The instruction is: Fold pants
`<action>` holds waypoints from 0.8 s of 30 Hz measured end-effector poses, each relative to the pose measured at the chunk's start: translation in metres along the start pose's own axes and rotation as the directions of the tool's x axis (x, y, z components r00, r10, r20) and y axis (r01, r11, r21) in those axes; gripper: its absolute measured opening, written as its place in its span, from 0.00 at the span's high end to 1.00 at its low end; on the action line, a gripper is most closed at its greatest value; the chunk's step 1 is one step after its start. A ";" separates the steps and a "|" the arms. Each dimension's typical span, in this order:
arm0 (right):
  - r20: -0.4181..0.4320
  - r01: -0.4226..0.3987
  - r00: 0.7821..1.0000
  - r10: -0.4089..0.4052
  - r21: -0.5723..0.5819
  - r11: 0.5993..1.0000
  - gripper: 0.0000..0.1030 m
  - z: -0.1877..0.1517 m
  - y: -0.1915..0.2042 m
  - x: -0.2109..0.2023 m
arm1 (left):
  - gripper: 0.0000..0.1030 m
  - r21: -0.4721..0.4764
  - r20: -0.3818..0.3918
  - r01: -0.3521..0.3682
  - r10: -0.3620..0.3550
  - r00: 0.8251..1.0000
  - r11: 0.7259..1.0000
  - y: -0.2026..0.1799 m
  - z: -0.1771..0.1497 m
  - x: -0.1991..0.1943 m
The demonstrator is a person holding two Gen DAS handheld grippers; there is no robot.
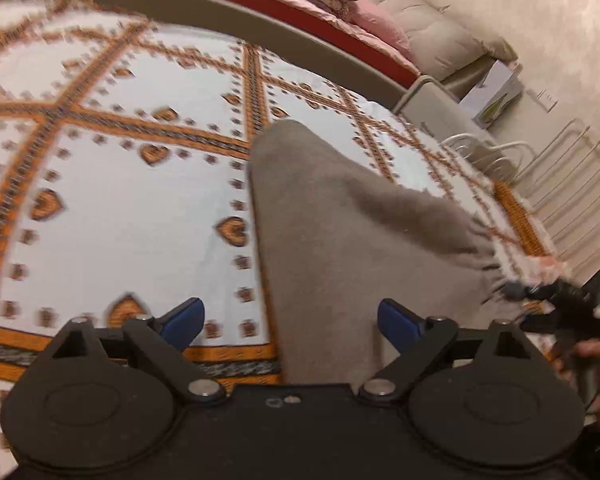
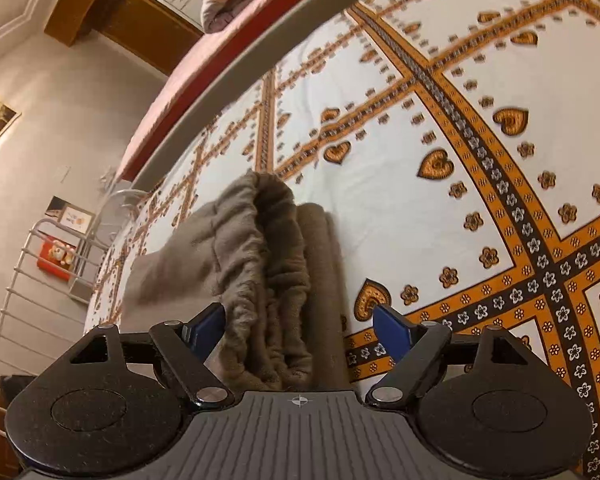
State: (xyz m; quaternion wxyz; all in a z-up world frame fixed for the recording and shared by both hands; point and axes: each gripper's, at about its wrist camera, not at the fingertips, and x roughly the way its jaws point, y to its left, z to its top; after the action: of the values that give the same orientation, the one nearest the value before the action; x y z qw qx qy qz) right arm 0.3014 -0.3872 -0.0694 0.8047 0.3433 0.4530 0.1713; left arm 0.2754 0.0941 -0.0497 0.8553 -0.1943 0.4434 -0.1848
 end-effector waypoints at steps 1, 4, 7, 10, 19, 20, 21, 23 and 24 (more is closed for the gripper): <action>-0.002 0.002 1.000 -0.002 0.001 1.000 0.21 0.000 -0.001 0.001 | 0.22 -0.024 -0.009 0.027 -0.027 1.000 0.999 0.002 0.002 0.006; -0.021 -0.020 1.000 0.021 0.014 1.000 0.20 0.001 -0.005 0.004 | 0.24 -0.082 -0.025 0.088 -0.090 0.996 0.993 0.005 0.007 0.020; -0.044 -0.070 0.997 0.071 0.029 0.997 0.19 0.001 -0.008 0.007 | 0.26 -0.110 -0.036 0.166 -0.171 0.985 0.980 0.003 0.011 0.033; -0.096 -0.111 0.989 0.113 0.033 0.993 0.19 0.002 -0.009 0.017 | 0.27 -0.126 -0.064 0.189 -0.199 0.978 0.974 0.007 0.011 0.045; -0.141 -0.201 0.968 0.208 0.063 0.978 0.19 0.015 -0.008 0.046 | 0.55 -0.112 -0.083 0.211 -0.221 0.972 0.971 0.021 0.015 0.061; -0.142 -0.207 0.966 0.215 0.065 0.976 0.17 0.017 -0.007 0.050 | 0.55 -0.112 -0.074 0.223 -0.232 0.970 0.968 0.021 0.016 0.062; -0.144 -0.210 0.965 0.217 0.059 0.976 0.16 0.018 -0.005 0.053 | 0.55 -0.115 -0.066 0.239 -0.247 0.967 0.964 0.022 0.017 0.063; -0.147 -0.220 0.963 0.226 0.055 0.974 0.15 0.019 -0.002 0.055 | 0.56 -0.132 -0.063 0.274 -0.284 0.957 0.953 0.027 0.018 0.067; -0.152 -0.226 0.961 0.232 0.054 0.973 0.15 0.020 -0.002 0.056 | 0.56 -0.148 -0.055 0.297 -0.307 0.950 0.944 0.032 0.017 0.068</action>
State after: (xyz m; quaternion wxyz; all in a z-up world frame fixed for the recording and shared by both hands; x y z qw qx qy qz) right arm 0.3478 -0.3640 -0.0976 0.7351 0.3931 0.4752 0.2816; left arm 0.3309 0.0910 -0.1029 0.7837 -0.3111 0.4526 -0.2900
